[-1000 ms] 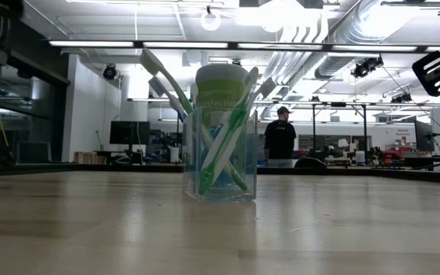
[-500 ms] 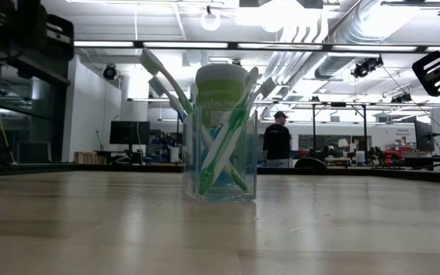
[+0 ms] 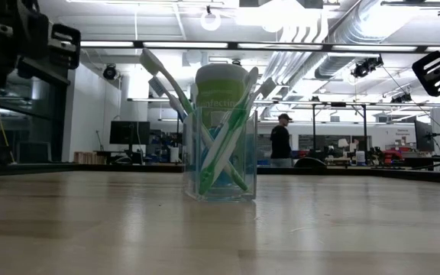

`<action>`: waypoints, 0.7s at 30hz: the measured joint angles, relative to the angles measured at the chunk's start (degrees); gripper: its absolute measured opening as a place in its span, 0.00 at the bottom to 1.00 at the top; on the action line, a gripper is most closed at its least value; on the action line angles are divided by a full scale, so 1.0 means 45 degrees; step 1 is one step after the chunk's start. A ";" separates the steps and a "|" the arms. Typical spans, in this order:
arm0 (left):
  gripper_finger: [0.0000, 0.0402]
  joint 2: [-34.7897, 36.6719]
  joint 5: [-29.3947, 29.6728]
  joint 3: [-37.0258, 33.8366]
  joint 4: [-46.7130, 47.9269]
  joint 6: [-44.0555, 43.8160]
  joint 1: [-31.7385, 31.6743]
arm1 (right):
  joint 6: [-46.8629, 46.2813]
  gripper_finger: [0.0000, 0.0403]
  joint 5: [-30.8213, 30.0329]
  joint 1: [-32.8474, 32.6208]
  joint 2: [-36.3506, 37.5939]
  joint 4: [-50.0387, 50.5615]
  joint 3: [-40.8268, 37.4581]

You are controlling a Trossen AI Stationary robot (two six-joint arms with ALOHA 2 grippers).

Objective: Pick & Place toothbrushing station
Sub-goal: Return to Home Position

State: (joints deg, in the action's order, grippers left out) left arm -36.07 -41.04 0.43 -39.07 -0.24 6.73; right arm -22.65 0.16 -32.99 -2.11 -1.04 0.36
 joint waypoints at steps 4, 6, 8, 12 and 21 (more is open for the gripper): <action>0.39 -0.0002 0.0678 0.0000 0.0255 -0.0670 -0.0542 | 0.0000 0.39 0.0000 -0.0005 0.0000 0.0000 0.0000; 0.39 0.0000 0.1828 0.0000 0.0256 -0.0922 -0.0528 | 0.0000 0.39 0.0000 -0.0005 0.0000 0.0000 0.0000; 0.39 -0.0004 0.2947 0.0000 0.0259 -0.1018 -0.0394 | 0.0000 0.39 0.0000 -0.0005 0.0000 0.0000 0.0000; 0.39 -0.0005 0.4169 0.0000 0.0562 -0.0933 -0.0039 | 0.0000 0.39 0.0000 -0.0005 0.0000 0.0000 0.0000; 0.39 0.1274 0.4505 0.0000 0.2192 -0.0779 -0.0070 | 0.0000 0.39 0.0000 0.0000 0.0000 0.0000 0.0000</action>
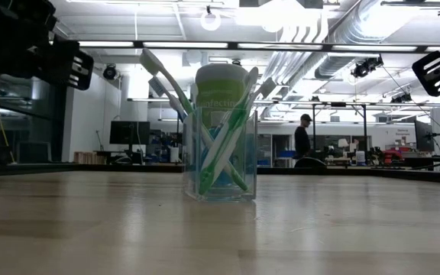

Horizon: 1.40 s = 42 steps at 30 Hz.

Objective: Pick & Place toothbrushing station
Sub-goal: Return to Home Position

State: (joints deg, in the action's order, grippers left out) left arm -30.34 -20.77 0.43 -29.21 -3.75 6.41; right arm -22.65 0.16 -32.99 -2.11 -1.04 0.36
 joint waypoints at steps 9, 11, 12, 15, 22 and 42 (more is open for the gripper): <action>0.39 0.2894 0.0656 0.0000 0.2729 0.0136 0.0072 | 0.0000 0.39 0.0000 -0.0002 0.0001 0.0000 0.0000; 0.39 0.3348 0.1486 0.0000 0.3262 -0.0034 0.0204 | 0.0000 0.39 0.0000 -0.0003 0.0000 0.0000 0.0000; 0.39 0.3533 0.1866 0.0000 0.3538 -0.0079 0.0284 | 0.0000 0.39 0.0000 -0.0005 0.0000 0.0000 0.0000; 0.39 0.3957 0.2701 0.0000 0.4172 -0.0022 0.0570 | 0.0000 0.39 0.0004 -0.0004 0.0004 0.0000 0.0000; 0.39 0.4535 0.3812 0.0000 0.4800 0.0548 0.1302 | 0.0000 0.39 0.0000 0.0000 0.0000 0.0000 0.0000; 0.39 0.6163 0.5586 0.0000 0.6314 0.1447 0.2449 | 0.0000 0.39 0.0004 -0.0001 0.0005 0.0000 0.0000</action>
